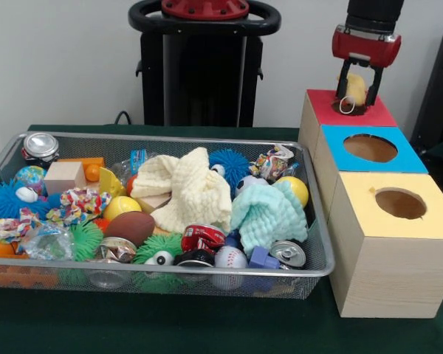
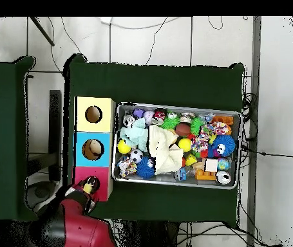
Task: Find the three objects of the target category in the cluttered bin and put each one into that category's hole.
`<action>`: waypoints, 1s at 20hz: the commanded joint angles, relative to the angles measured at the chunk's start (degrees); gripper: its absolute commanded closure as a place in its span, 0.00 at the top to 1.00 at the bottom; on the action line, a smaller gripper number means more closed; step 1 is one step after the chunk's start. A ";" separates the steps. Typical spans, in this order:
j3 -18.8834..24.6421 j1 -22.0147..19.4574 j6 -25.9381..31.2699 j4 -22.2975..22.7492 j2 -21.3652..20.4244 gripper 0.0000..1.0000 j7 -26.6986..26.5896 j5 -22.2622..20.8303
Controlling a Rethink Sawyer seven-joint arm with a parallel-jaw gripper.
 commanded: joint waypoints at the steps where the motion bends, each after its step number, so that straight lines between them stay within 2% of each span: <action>1: 3.83 -1.19 3.77 -2.67 4.17 1.00 12.52 2.89; 8: 3.58 -3.24 4.44 -4.52 5.40 1.00 11.15 2.50; 11: 2.01 -2.70 6.21 -6.20 6.14 1.00 10.61 2.23; 12: 1.67 -2.51 5.74 -6.38 6.20 0.00 10.48 2.01; 15: -1.27 -0.21 6.96 -7.99 7.27 0.00 11.18 2.48; 17: -1.40 -0.30 9.10 -8.42 6.76 0.00 10.91 1.97; 20: -0.98 0.97 7.89 -6.97 5.98 0.00 12.54 2.78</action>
